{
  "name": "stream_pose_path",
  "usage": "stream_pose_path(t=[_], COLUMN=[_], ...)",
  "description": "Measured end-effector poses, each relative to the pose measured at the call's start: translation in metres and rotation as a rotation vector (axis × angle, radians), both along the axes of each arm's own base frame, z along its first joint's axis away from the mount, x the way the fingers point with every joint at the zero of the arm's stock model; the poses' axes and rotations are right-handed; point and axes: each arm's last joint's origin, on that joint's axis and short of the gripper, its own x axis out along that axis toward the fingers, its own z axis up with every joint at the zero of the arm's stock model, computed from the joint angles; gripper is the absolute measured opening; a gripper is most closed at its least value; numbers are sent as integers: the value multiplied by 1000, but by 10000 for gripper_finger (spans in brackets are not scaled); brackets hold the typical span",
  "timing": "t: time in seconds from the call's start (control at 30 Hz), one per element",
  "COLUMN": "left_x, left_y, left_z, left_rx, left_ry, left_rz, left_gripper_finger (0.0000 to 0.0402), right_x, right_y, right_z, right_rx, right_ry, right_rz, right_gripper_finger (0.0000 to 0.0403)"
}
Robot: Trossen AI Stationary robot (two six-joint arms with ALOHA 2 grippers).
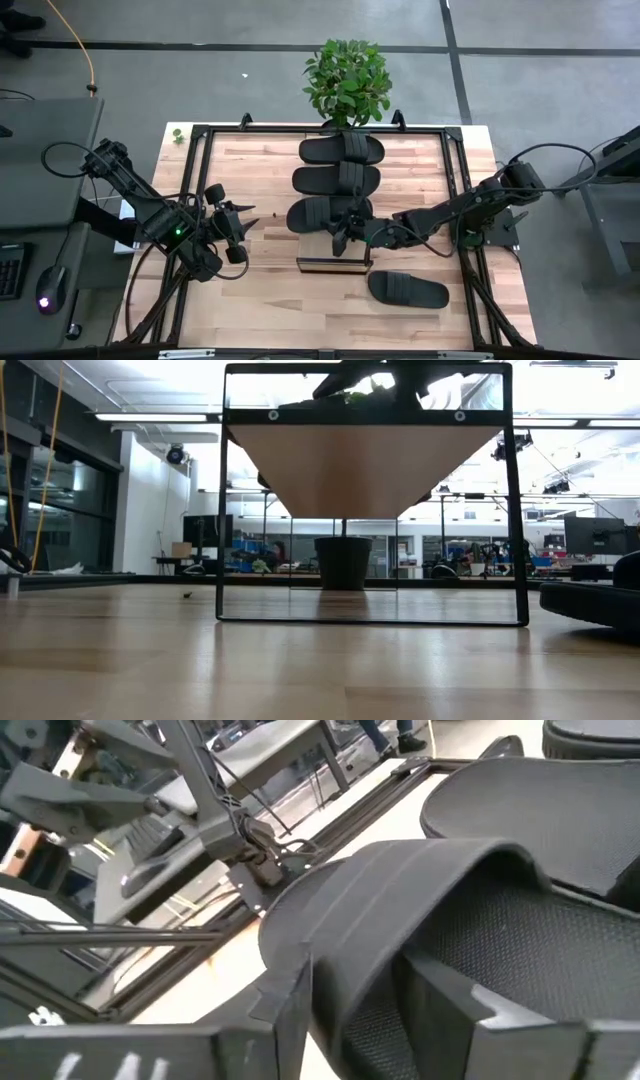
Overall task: Pick and place slides into the shelf
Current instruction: Put the top slide on the shelf
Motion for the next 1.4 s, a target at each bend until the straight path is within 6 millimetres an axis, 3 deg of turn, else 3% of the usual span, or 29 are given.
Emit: stream_pose_path(t=[0.4, 0.87, 1.07, 1.4], left_x=[0, 0, 0, 0], left_y=[0, 0, 0, 0], left_z=[0, 0, 0, 0], left_rx=[-3, -6, -6, -6], left_ry=[2, 4, 3, 4], left_rz=[-2, -3, -3, -3], left_gripper_finger=[134, 134, 134, 134], right_x=[-3, -12, -11, -10], right_y=[-1, -4, -4, 9], right_z=[4, 27, 46, 53], right_rx=[-55, -139, -198, -214], right_ry=[28, 210, 286, 316], right_rz=[35, 23, 32, 260], right_gripper_finger=[158, 183, 184, 184])
